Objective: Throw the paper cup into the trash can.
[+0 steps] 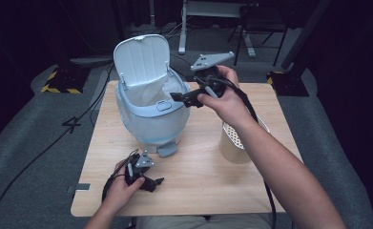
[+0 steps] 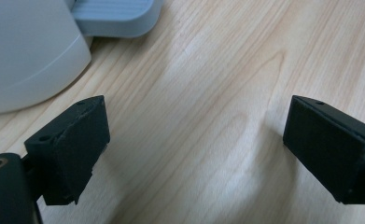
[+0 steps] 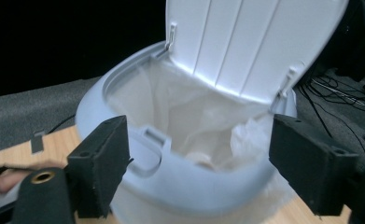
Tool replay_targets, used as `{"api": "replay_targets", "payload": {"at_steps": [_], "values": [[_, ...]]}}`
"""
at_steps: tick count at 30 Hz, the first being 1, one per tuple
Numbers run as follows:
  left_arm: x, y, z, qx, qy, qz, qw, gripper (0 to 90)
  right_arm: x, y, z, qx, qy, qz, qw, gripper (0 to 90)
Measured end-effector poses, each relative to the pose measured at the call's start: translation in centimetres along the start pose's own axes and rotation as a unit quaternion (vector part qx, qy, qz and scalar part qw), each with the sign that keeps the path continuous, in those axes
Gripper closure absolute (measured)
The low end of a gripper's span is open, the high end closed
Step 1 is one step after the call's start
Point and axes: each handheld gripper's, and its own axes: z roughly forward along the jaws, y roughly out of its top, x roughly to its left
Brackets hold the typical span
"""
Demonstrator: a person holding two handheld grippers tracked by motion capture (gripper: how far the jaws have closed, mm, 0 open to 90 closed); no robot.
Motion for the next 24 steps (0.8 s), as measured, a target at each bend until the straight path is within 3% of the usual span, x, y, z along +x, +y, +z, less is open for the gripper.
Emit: {"api": "replay_targets", "payload": {"at_steps": [7, 16, 20, 24], "values": [[0.0, -0.5, -0.5, 0.001, 0.009, -0.009, 0.9999, 7.8, 0.0, -2.9, -4.9, -0.019, -0.008, 0.012, 0.9997, 21.3], [-0.2, -0.6, -0.5, 0.001, 0.014, -0.021, 0.9997, 7.8, -2.0, -7.8, -10.0, 0.002, -0.039, 0.032, 0.9987, 22.2], [-0.3, -0.6, -0.5, 0.001, 0.015, -0.021, 0.9997, 7.7, -2.4, -10.2, -12.3, 0.015, -0.058, 0.029, 0.9978, 21.5], [-0.3, -0.6, -0.5, 0.001, 0.016, -0.022, 0.9996, 7.7, -2.4, -12.9, -14.4, 0.018, -0.066, 0.044, 0.9967, 21.5]]}}
